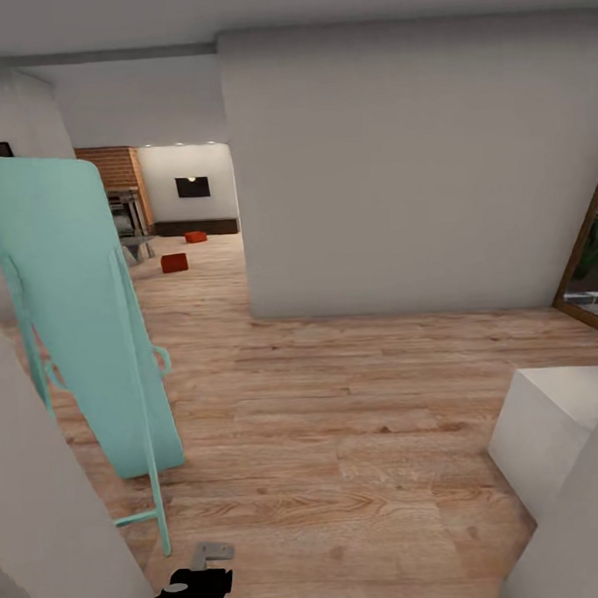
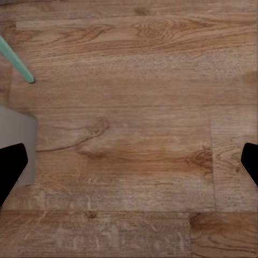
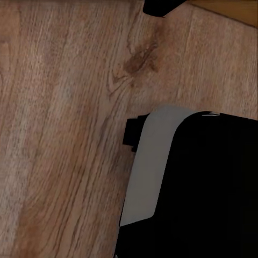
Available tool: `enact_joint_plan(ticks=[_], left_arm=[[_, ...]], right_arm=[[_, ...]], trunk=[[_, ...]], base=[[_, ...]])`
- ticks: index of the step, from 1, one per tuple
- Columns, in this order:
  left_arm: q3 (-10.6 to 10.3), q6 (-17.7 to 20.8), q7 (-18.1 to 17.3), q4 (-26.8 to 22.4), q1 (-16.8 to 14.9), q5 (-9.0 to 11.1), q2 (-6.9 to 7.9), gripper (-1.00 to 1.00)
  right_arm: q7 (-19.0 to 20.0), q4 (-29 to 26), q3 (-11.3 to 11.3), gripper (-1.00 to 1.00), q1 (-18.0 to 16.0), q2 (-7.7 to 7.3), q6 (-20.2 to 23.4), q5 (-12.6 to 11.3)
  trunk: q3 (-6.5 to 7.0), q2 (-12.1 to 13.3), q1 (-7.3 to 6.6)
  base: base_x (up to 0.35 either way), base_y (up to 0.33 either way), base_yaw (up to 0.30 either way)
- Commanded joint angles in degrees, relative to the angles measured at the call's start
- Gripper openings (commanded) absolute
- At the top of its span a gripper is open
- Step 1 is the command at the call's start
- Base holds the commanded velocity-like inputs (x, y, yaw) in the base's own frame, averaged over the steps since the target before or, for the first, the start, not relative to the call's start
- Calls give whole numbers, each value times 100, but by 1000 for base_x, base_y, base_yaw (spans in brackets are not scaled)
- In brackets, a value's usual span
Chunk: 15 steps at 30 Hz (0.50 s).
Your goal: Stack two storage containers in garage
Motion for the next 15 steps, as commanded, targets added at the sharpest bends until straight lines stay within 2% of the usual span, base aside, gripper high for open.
enact_joint_plan(ticks=[1,6,15], left_arm=[[-25,-47,26,27,-11,-7,-3,100],[-25,-50,26,27,-11,-8,-3,100],[-25,-52,26,27,-11,-8,-11,100]], right_arm=[[2,4,6,100,-4,-3,-16,30],[2,4,1,100,-4,-1,-16,23],[2,4,0,100,-4,-1,-16,22]], trunk=[[-6,-3,3],[-12,-3,3],[-68,-3,3]], base=[[339,0,0],[339,0,36],[339,-108,183]])
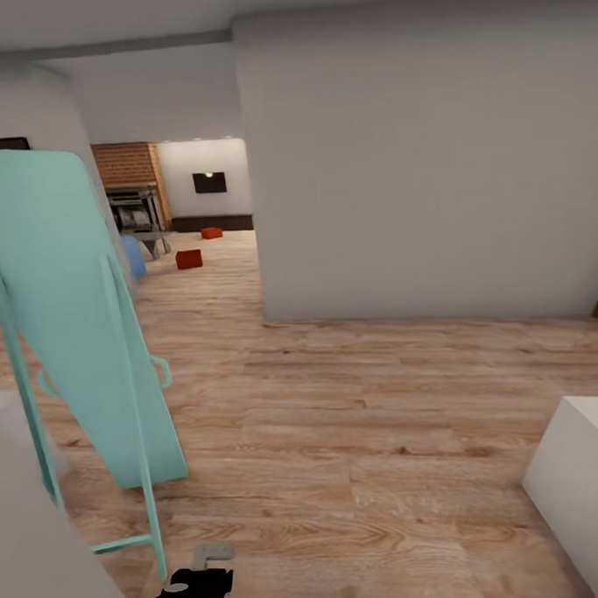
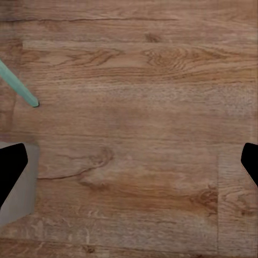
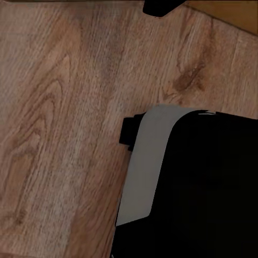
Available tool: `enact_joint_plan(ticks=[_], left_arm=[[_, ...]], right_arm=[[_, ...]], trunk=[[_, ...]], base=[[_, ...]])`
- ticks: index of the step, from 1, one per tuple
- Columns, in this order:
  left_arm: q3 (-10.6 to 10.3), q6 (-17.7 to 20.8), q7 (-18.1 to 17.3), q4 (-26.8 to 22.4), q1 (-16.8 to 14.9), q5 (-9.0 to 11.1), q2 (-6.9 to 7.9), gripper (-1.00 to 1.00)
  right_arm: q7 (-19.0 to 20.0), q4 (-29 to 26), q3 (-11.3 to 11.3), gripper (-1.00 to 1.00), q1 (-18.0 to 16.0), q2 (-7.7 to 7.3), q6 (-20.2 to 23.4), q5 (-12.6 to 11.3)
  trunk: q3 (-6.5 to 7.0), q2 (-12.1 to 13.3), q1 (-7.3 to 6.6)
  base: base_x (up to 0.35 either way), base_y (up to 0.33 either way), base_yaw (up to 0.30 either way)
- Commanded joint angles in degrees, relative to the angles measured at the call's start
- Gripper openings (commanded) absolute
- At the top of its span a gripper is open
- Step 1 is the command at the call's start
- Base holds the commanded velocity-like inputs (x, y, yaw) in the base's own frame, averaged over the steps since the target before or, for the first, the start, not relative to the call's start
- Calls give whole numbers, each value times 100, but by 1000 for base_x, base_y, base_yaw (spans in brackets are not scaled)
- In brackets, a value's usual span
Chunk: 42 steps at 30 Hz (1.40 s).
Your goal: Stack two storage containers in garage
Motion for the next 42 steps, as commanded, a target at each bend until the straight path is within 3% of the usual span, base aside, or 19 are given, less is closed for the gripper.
enact_joint_plan(ticks=[1,11,14,18,42], left_arm=[[-25,-43,27,27,-12,-7,-3,100],[-25,-43,27,27,-12,-7,-4,100],[-25,-43,27,27,-12,-7,-4,100],[-25,-43,27,27,-12,-7,-4,100],[-25,-41,27,27,-12,-7,-4,100]], right_arm=[[2,3,6,100,-3,-2,-16,31],[13,3,15,100,-3,-14,-11,64],[24,3,17,100,-3,-11,-12,325],[13,3,9,100,-3,-5,-15,416],[4,3,-3,100,-3,-2,-16,418]], trunk=[[-13,-3,3],[-43,-3,3],[-43,-3,3],[-44,-3,3],[-44,-3,3]], base=[[339,-136,194],[327,-161,90],[308,-189,2],[307,-190,0],[307,-188,0]])
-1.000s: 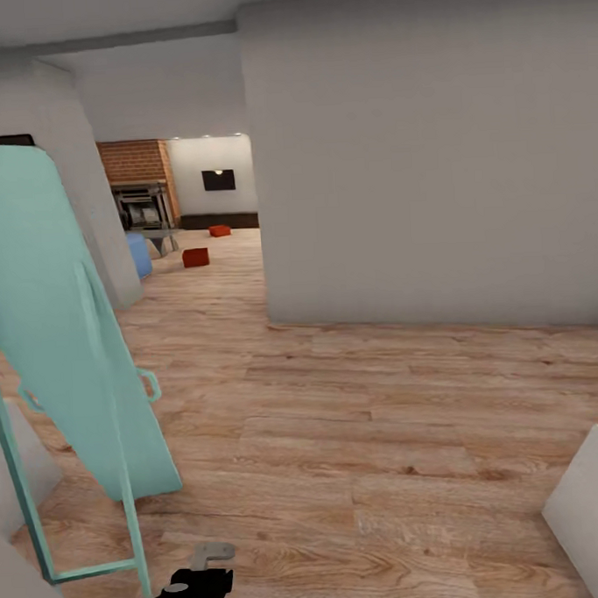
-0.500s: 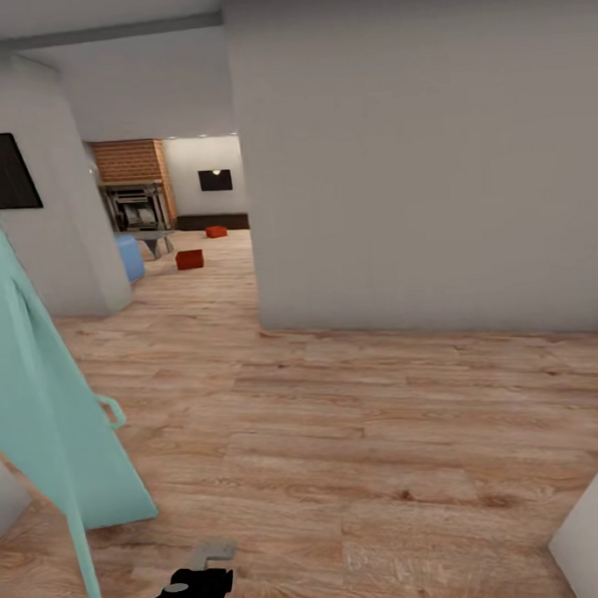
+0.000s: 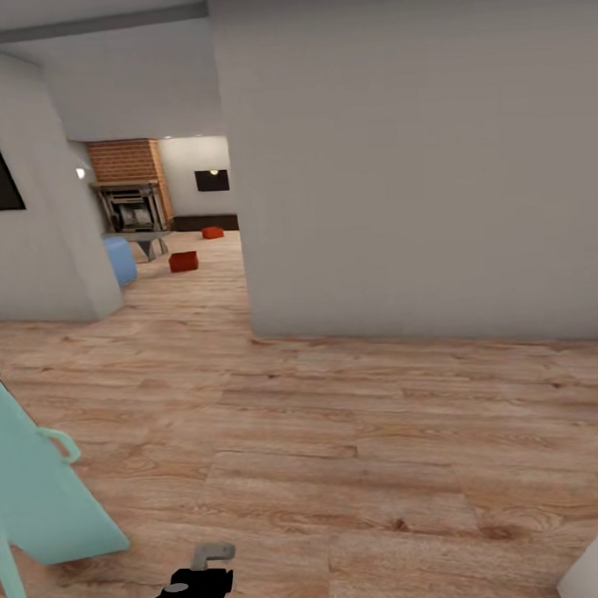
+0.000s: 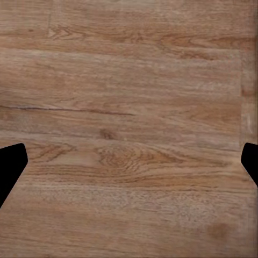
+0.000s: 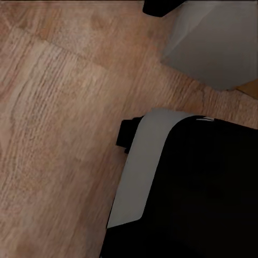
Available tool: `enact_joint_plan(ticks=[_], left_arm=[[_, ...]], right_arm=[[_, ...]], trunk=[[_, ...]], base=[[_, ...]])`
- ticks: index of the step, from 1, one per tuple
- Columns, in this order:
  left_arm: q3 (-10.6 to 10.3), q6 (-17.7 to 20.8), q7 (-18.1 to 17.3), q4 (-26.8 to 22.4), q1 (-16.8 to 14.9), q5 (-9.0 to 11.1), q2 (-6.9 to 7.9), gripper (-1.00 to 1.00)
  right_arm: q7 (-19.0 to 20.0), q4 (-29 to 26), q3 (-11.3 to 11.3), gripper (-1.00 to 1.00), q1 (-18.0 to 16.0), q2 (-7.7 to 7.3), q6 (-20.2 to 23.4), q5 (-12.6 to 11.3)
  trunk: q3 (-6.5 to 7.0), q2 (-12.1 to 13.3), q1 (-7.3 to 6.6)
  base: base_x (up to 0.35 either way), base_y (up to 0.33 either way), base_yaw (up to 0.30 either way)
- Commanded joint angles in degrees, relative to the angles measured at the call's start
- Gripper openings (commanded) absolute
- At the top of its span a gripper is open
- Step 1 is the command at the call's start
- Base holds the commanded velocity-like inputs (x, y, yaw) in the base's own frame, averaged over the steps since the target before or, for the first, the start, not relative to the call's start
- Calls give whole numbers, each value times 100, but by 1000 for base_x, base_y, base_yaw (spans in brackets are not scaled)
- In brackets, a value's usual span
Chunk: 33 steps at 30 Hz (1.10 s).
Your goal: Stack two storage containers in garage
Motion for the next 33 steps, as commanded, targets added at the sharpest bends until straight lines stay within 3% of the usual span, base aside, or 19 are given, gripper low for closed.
enact_joint_plan(ticks=[1,11,33], left_arm=[[-25,-45,27,27,-11,-7,-3,100],[-25,-46,27,27,-11,-7,-3,100],[-25,-46,27,27,-11,-7,-3,100]], right_arm=[[1,5,6,100,-4,-2,-17,23],[0,5,-1,100,-4,10,-20,25],[0,5,-3,100,-4,20,-17,24]], trunk=[[-6,-3,3],[-9,-3,3],[-83,-3,3]], base=[[307,-162,0],[328,-44,24],[339,0,250]])
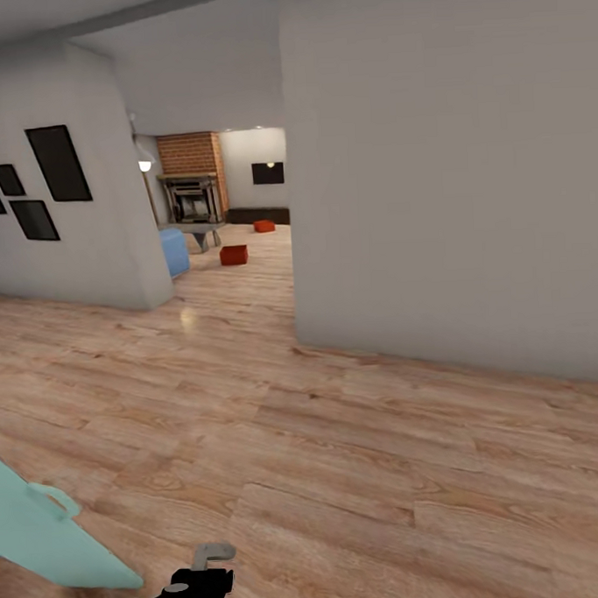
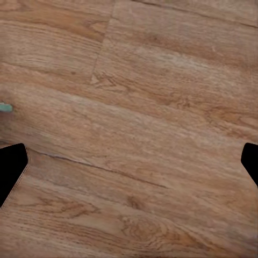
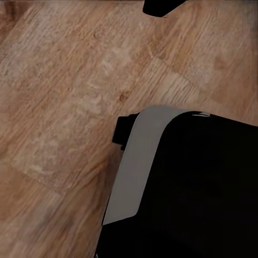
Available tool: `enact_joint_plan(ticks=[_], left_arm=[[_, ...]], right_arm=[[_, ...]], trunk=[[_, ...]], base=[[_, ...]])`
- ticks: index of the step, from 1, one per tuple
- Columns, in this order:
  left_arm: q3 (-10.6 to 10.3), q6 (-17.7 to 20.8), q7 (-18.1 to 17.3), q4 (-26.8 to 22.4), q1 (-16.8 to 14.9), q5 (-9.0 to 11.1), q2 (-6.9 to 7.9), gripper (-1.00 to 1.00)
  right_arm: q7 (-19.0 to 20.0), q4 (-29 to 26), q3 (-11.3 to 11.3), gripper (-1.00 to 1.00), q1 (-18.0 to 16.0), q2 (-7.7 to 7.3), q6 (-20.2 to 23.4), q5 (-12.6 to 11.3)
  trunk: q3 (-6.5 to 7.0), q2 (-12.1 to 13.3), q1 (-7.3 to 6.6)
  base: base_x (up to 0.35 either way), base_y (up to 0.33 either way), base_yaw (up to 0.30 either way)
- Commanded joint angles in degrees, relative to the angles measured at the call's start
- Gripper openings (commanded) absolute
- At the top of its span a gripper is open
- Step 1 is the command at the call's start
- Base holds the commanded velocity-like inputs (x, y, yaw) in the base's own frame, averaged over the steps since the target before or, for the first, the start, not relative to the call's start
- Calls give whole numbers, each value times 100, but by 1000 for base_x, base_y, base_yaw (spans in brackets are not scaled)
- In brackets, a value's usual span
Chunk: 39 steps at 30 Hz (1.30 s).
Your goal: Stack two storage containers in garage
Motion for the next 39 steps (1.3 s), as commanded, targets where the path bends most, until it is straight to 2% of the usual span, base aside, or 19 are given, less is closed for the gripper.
enact_joint_plan(ticks=[1,12,16,39], left_arm=[[-25,-43,26,27,-11,-7,-3,100],[-25,-44,26,27,-11,-7,-3,100],[-25,-41,26,26,-11,-7,-3,100],[-25,-38,26,27,-11,-5,-3,100]], right_arm=[[2,2,5,100,-2,0,-16,22],[2,2,5,100,-2,-19,-16,28],[9,2,20,100,-2,-31,-16,95],[2,2,14,100,-2,-23,-16,30]], trunk=[[-9,-3,3],[-50,-3,3],[-51,-3,3],[-51,-3,3]], base=[[339,0,256],[339,0,210],[339,0,17],[340,0,0]])
